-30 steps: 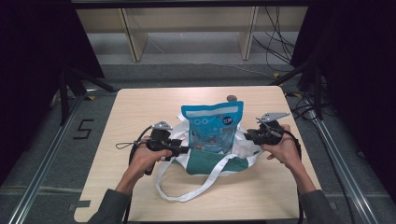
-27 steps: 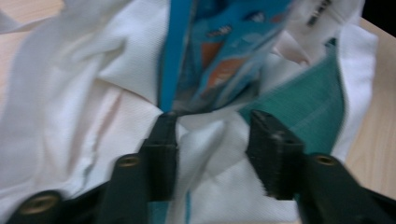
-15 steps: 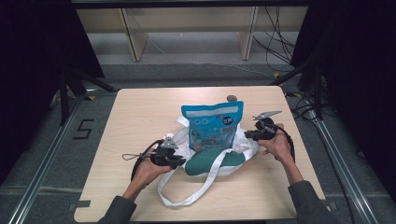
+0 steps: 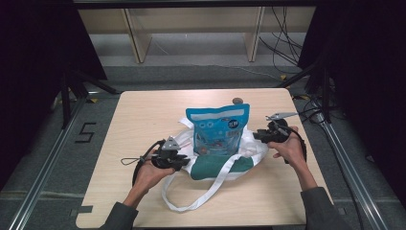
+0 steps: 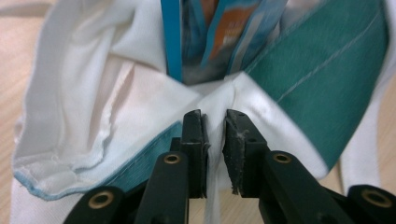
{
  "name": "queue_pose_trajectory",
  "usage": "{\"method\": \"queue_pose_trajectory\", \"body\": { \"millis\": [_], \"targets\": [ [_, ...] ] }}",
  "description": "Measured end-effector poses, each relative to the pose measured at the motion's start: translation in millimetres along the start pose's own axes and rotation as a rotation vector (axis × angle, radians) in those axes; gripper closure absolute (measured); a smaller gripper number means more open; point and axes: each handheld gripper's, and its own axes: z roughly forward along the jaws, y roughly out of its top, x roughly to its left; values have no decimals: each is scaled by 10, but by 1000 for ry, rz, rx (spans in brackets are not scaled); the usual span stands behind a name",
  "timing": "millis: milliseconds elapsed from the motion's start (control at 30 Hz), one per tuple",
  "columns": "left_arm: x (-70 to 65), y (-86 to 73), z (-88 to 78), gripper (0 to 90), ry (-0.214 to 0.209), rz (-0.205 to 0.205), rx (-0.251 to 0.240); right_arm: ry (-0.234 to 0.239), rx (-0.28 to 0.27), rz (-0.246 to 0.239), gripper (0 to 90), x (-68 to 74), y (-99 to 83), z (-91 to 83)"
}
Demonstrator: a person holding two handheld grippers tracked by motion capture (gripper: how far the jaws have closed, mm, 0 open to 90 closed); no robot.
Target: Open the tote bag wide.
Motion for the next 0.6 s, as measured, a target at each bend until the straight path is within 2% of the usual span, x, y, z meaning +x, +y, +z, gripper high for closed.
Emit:
{"method": "queue_pose_trajectory", "body": {
  "millis": [67, 100, 167, 200, 233, 267, 367, 533, 567, 600],
  "targets": [
    [-10, 13, -46, 748, -5, -26, -20, 36, -23, 15, 641, 12, 23, -111],
    [-16, 16, -71, 738, -8, -35, -27, 16, -36, 22, 624, 24, 31, -171],
    [-22, 15, -117, 727, -14, -37, -40, 17, -48, 21, 596, 34, 38, -237],
    [-26, 11, -147, 723, -15, -37, -44, 33, -54, 13, 586, 32, 35, -263],
    [-28, 5, -175, 718, -21, -38, -49, 18, -57, 22, 579, 46, 28, -306],
    [-31, -1, -195, 708, -23, -40, -55, 23, -63, 12, 571, 43, 22, -329],
    [-72, -46, -265, 695, -41, -73, -76, 22, -64, 8, 546, 52, -7, -389],
    [-126, -122, -350, 649, -53, -51, -68, 14, -54, 12, 496, 78, -104, -474],
    [-129, -139, -369, 639, -51, -45, -64, 4, -67, 9, 490, 72, -124, -489],
    [-142, -156, -383, 623, -48, -55, -64, 16, -62, 14, 480, 70, -140, -512]
  ]
}}
